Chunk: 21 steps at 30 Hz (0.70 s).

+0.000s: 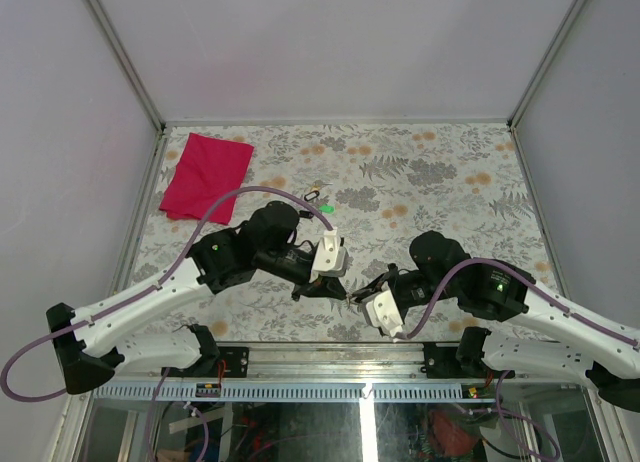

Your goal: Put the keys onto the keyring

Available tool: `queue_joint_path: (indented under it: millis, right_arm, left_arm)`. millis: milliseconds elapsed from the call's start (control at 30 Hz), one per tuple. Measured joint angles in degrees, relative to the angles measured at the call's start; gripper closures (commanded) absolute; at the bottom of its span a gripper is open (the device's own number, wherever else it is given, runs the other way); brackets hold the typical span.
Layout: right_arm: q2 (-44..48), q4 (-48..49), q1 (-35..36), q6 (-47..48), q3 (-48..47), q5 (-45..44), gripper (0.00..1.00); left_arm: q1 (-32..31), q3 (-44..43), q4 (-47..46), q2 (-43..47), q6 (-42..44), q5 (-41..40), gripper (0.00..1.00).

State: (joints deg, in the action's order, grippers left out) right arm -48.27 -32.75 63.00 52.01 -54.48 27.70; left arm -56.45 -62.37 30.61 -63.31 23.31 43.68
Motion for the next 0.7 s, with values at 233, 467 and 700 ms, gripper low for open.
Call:
queue_joint_path:
  millis: [233, 467, 700]
  right_arm:
    - [0.39, 0.02, 0.00, -0.02, 0.00, -0.09, 1.00]
    - [0.72, 0.00, 0.00, -0.11, 0.00, -0.20, 1.00]
    - [0.92, 0.00, 0.00, -0.52, 0.00, -0.81, 1.00]
  left_arm:
    - [0.00, -0.83, 0.81, -0.33, 0.63, 0.20, 1.00]
    - [0.00, -1.49, 1.88, -0.72, 1.07, 0.50, 1.00]
    - [0.00, -1.68, 2.54, -0.74, 1.29, 0.52, 1.00]
